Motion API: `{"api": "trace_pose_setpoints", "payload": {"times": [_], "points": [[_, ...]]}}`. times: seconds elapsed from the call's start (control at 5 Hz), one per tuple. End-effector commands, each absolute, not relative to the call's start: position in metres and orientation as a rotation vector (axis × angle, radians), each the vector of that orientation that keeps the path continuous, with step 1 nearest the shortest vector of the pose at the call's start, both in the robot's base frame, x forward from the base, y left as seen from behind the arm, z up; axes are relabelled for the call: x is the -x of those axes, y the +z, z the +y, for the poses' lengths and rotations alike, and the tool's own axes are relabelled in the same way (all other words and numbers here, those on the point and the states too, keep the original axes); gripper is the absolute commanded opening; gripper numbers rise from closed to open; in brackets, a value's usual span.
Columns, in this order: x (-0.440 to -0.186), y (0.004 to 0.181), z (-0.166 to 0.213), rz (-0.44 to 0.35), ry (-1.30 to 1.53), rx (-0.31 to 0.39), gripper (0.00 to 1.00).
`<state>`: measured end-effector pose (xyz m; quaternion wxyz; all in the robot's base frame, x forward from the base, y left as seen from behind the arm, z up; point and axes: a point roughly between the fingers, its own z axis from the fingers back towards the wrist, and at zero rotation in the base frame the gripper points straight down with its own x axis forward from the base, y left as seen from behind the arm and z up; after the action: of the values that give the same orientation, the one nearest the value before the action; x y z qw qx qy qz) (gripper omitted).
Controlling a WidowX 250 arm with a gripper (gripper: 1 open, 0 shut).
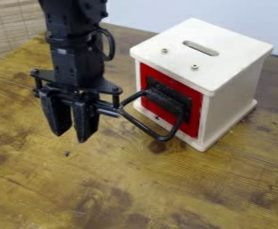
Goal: Close the drawer
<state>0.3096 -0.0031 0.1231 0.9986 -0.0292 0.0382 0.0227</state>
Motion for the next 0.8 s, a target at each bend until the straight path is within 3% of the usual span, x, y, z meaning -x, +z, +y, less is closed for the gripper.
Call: {"api": "trace_pose_setpoints", "payload": {"times": [0.0, 0.6], "points": [[-0.3172, 0.1422, 0.0043, 0.006, 0.069, 0.066, 0.00], [-0.3162, 0.1448, 0.0062, 0.003, 0.080, 0.074, 0.00]]}}
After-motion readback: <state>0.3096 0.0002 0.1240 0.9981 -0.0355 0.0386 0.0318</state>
